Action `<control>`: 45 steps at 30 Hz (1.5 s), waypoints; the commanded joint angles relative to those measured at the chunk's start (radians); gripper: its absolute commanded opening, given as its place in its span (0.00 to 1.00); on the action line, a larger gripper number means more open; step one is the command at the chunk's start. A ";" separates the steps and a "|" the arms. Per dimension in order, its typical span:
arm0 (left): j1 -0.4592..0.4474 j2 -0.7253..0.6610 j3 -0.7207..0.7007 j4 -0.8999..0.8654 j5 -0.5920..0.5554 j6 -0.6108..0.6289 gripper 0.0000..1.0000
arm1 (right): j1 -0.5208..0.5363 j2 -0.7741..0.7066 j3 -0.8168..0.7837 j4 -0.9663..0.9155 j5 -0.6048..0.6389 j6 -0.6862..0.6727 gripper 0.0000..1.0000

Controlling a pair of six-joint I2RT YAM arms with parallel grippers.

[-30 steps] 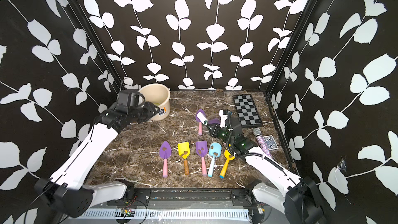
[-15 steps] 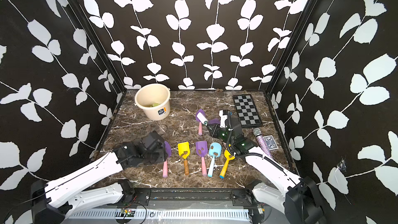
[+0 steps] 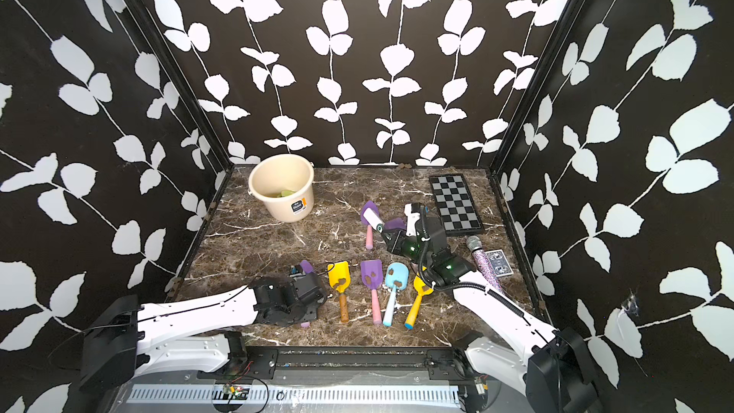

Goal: Brush the soil off the hand trowel and place it into the bucket
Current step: Pick up the hand trowel from the center of the board.

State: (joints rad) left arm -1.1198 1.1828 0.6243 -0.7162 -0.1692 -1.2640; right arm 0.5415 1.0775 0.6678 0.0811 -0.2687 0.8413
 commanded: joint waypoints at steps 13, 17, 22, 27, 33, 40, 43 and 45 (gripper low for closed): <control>-0.003 0.080 -0.044 0.051 -0.024 -0.005 0.36 | 0.003 -0.017 0.055 0.014 0.012 -0.004 0.00; -0.003 0.048 -0.019 0.002 -0.029 0.011 0.27 | 0.003 -0.009 0.059 0.014 0.014 -0.005 0.00; 0.008 0.002 0.059 -0.095 -0.026 0.120 0.12 | 0.003 0.007 0.062 0.020 0.010 -0.004 0.00; 0.132 0.001 0.198 -0.231 0.058 0.398 0.00 | 0.004 0.023 0.061 0.042 -0.019 -0.005 0.00; 0.193 0.068 0.401 -0.297 0.065 0.842 0.00 | 0.003 0.021 0.042 0.112 -0.127 -0.016 0.00; 0.247 0.206 0.601 -0.351 0.107 1.073 0.00 | 0.003 -0.001 0.027 0.173 -0.242 -0.039 0.00; 0.266 0.247 0.654 -0.359 0.092 1.105 0.00 | 0.005 0.004 0.021 0.229 -0.298 -0.015 0.00; 0.273 0.265 0.671 -0.357 0.089 1.113 0.00 | 0.004 0.013 0.024 0.243 -0.326 -0.010 0.00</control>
State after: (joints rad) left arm -0.8581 1.4467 1.2568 -1.0355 -0.0792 -0.2295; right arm 0.5415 1.1004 0.6910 0.2058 -0.5186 0.8192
